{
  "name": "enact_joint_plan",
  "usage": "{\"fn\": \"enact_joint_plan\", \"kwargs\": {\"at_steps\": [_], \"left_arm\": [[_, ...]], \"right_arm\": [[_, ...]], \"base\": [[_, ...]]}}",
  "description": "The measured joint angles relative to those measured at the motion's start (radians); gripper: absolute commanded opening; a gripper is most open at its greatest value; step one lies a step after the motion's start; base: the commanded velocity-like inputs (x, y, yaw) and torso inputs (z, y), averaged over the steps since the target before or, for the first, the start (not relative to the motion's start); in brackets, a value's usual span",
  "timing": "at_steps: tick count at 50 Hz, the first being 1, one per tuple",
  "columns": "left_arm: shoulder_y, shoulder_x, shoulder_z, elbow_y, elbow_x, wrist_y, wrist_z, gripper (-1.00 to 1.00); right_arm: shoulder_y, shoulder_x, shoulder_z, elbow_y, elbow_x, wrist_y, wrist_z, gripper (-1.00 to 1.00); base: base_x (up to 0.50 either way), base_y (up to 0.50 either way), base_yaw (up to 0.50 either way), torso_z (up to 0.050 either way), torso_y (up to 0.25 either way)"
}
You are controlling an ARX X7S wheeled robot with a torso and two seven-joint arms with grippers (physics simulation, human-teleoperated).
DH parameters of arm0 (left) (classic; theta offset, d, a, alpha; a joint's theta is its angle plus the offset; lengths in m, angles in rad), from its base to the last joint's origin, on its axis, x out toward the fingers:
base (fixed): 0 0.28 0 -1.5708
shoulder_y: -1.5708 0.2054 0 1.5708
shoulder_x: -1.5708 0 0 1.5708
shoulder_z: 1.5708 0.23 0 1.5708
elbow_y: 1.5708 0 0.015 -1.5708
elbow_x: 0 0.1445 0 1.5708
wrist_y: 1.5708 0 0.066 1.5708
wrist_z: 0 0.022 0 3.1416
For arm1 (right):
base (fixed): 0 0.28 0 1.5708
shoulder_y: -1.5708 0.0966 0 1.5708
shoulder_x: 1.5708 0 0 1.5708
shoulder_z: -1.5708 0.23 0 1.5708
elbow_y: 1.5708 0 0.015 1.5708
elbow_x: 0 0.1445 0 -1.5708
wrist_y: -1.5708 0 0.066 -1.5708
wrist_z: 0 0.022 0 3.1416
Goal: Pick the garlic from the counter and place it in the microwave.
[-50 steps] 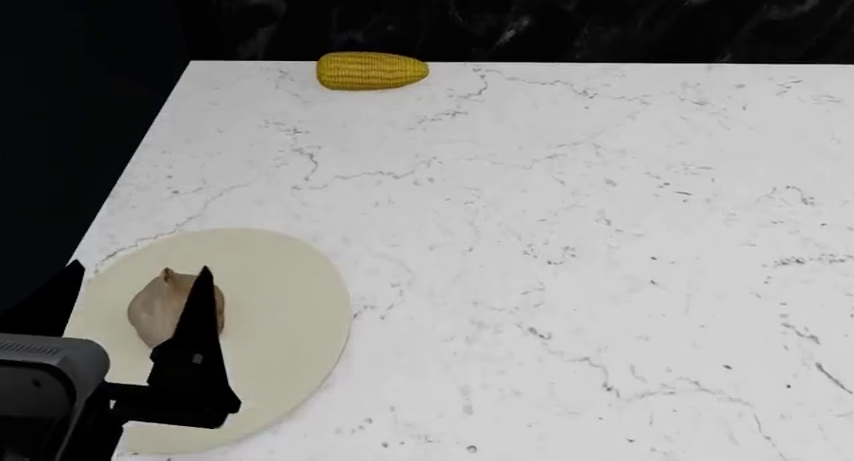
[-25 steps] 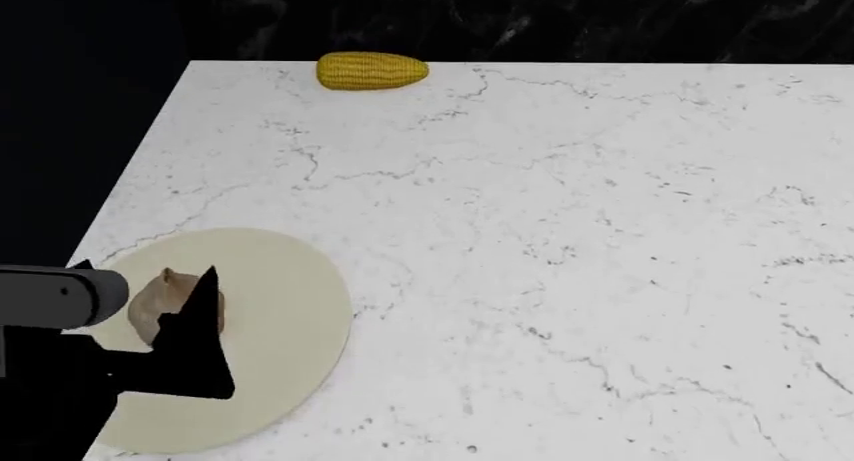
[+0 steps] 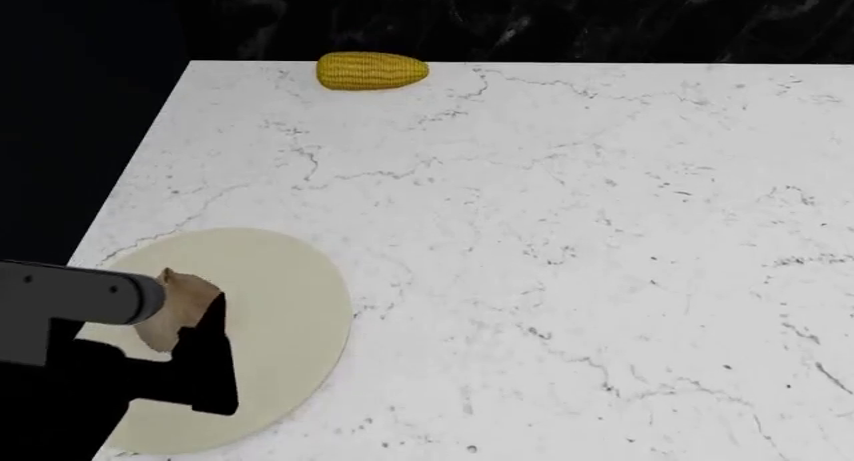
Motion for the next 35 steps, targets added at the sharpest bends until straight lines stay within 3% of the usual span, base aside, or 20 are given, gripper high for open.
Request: {"fn": "enact_joint_plan", "kwargs": {"at_steps": [35], "left_arm": [[-0.062, 0.012, 0.1, -0.252, 0.111, 0.139, 0.065, 1.0]], "right_arm": [[-0.012, 0.053, -0.02, -0.004, -0.005, 0.011, 0.051, 1.0]], "base": [[0.0, 0.0, 0.0, 0.0, 0.0]]}}
